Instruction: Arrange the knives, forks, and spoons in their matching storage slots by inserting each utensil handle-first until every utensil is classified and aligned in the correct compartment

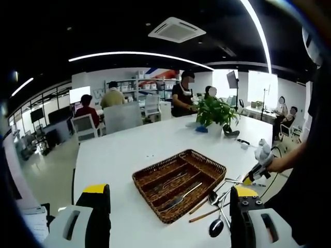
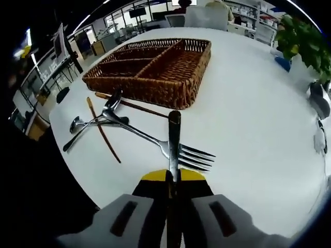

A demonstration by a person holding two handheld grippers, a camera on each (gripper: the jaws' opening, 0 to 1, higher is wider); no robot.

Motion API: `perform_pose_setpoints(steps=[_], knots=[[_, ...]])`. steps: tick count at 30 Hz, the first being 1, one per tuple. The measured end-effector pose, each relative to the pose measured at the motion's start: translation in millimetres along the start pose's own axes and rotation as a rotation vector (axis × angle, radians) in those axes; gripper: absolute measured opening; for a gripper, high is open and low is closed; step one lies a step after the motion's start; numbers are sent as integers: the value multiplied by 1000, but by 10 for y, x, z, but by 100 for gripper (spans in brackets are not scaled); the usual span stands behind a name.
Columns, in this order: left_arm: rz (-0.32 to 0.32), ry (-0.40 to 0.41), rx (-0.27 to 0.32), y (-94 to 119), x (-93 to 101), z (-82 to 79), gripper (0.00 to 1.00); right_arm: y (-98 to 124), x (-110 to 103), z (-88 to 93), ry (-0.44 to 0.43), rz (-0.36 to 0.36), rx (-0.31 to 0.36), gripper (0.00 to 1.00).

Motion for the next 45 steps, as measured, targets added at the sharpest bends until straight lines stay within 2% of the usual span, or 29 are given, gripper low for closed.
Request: perform_pose_setpoints(steps=[6, 15, 17, 24, 30, 31, 32, 33, 34, 38, 40, 43, 44, 45], knots=[[3, -2, 1, -14, 8, -8, 100, -42, -104, -26, -11, -60, 22, 3], [-3, -1, 1, -13, -4, -14, 100, -149, -291, -89, 69, -141, 36, 3], [-4, 0, 0, -11, -6, -10, 100, -177, -340, -99, 123, -164, 28, 3], [-12, 5, 1, -2, -10, -5, 100, -227, -358, -153, 163, -176, 27, 3], [-18, 8, 0, 3, -28, 4, 100, -284, -336, -297, 204, -191, 24, 0], [-18, 10, 1, 2, -29, 2, 100, -279, -273, -480, 260, -179, 119, 0], [-19, 11, 1, 1, -31, 1, 100, -297, -281, -429, 200, -192, 26, 0], [-21, 11, 1, 0, -35, 3, 100, -321, -283, -452, 240, -209, 31, 0], [-22, 12, 0, -3, -38, 6, 100, -331, -290, -426, 259, -219, -1, 0], [-21, 12, 0, -12, -36, 1, 100, -372, -333, -488, 213, -216, 13, 0], [-24, 13, 0, -6, -51, 4, 100, -390, -392, -486, 146, -231, 2, 0], [-29, 19, -3, -3, -67, 14, 100, -443, -445, -443, 34, -227, -54, 16], [-28, 18, -4, -7, -65, 14, 100, -465, -435, -443, 14, -203, -60, 18], [-27, 17, -4, -11, -66, 14, 100, -482, -438, -447, 32, -208, -59, 19]])
Point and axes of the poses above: the point that each gripper's makers call its tool centre point, and the gripper's own axes: y roughly backward along the fingers, x roughly to its right, z roughly out of its underside, the point moved 5 cm from there along y, roughly backward along the fingers, and after that the axes turned 9 degrees about x, right-handed, at the moved point
